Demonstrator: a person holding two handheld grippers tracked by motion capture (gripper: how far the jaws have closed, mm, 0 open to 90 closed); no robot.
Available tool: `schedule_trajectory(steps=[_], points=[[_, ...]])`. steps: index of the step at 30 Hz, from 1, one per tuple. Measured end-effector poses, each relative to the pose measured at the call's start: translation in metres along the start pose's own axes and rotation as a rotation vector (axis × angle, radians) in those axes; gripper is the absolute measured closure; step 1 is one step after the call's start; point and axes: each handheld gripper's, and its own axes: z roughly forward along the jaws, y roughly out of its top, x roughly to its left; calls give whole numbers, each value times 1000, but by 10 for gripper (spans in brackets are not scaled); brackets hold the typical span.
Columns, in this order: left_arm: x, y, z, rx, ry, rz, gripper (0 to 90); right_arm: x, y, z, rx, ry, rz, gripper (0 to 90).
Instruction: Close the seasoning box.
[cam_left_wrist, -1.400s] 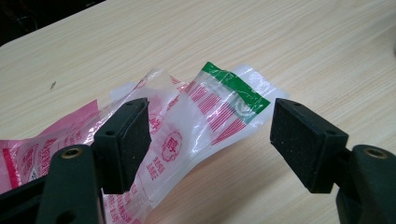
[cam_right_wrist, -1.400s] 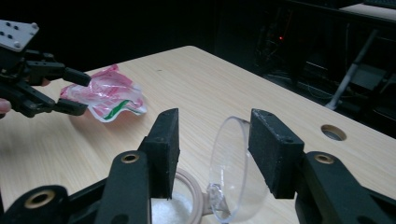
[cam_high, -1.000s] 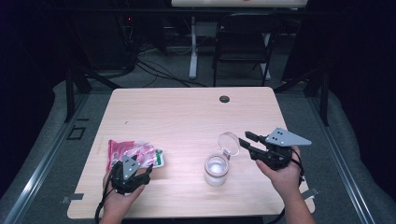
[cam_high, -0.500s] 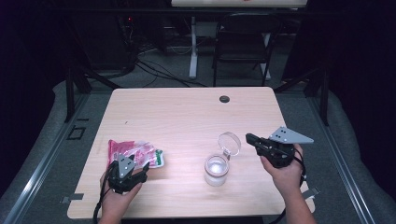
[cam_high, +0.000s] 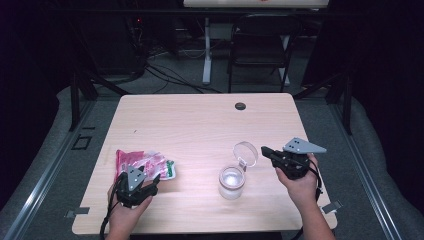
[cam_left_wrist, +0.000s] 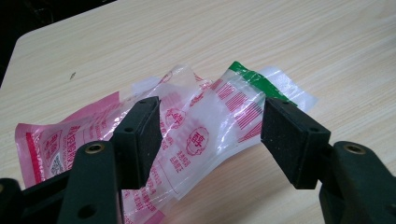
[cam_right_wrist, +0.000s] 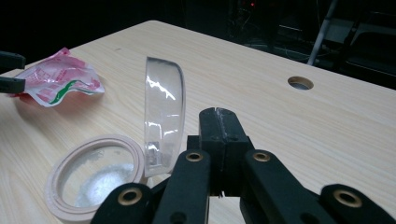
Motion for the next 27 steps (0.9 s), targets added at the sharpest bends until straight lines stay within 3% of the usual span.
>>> schedule_trajectory(steps=[27], points=[[-1, 0, 0, -1, 5, 10, 381, 0, -7, 12, 28, 14, 7, 900]])
